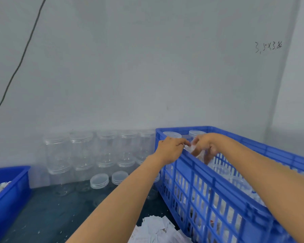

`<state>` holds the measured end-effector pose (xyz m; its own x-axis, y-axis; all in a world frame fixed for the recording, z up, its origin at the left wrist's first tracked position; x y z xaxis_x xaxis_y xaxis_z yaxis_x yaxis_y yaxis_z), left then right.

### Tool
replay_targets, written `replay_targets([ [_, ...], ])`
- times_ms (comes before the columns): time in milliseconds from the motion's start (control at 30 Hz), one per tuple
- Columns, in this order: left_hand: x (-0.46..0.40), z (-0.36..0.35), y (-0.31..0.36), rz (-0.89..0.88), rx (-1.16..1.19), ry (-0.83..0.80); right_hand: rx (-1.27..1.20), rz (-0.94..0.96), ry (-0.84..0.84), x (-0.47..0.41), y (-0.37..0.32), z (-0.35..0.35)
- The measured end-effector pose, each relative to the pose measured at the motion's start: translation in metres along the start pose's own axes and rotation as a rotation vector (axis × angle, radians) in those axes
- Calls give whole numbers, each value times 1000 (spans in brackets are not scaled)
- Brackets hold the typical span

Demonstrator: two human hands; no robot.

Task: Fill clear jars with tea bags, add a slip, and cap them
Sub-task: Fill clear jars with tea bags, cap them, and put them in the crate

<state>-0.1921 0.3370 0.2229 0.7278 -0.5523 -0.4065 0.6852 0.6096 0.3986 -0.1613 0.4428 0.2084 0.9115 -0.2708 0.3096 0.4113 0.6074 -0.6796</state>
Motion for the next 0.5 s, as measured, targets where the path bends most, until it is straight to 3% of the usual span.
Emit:
replay_targets([
  [133, -3, -5, -2, -42, -114, -17, 50, 1, 2, -17, 9, -15],
  [400, -10, -10, -2, -63, -280, -138, -80, -5, 30, -21, 15, -13],
  [500, -10, -12, -4, -55, -261, -144, -90, -31, 52, -22, 22, -10],
])
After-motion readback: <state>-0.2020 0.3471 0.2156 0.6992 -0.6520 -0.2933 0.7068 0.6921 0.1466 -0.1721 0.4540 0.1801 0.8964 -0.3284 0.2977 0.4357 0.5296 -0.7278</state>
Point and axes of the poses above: each hand's wrist, its own x-axis away from the middle knuckle, its own z-axis out of the back of the hand, y = z × x, the point moved 10 cm from there along -x, towards the middle knuckle, and after that the axes turned 3 degrees about -x, right-handed, at the moved point
